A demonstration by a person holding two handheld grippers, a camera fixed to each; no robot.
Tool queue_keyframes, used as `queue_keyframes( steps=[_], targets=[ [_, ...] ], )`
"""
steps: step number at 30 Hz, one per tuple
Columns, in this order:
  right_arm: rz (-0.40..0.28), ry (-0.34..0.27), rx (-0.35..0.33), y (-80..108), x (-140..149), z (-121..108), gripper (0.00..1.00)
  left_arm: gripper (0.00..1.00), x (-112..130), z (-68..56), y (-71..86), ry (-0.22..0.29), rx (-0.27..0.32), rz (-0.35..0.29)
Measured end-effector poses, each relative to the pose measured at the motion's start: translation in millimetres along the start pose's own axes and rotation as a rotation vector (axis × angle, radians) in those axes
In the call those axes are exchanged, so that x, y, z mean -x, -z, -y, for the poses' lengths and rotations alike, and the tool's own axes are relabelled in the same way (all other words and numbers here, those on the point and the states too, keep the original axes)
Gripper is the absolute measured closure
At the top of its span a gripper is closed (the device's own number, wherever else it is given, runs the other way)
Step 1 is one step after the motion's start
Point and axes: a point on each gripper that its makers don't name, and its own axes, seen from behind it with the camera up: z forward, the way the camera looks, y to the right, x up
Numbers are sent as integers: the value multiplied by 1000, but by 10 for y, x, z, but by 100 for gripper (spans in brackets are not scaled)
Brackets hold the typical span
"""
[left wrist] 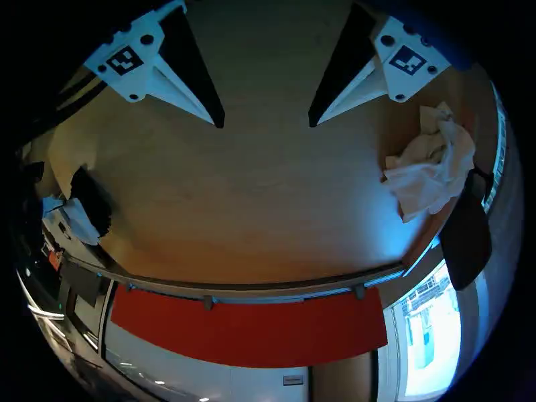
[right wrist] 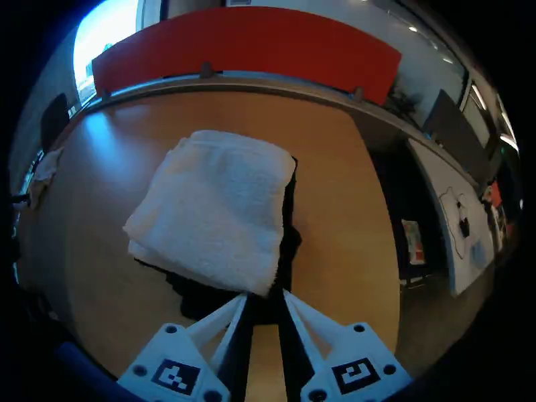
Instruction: Fold towel
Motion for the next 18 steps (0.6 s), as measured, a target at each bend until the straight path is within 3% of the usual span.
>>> queue_keyframes(
  steps=[3, 9, 14, 18],
  targets=[
    [-3, 5, 10, 44, 15, -17, 65, 7, -11, 5, -1, 0, 1, -2],
    [-6, 14, 17, 136, 43, -12, 63, 7, -32, 3, -7, -5, 6, -8],
    [-19, 14, 27, 197, 28, -1, 26, 7, -42, -9, -12, -4, 12, -11],
    [-31, 10, 32, 239, 15, 26, 23, 7, -48, -8, -16, -4, 14, -13]
  ],
)
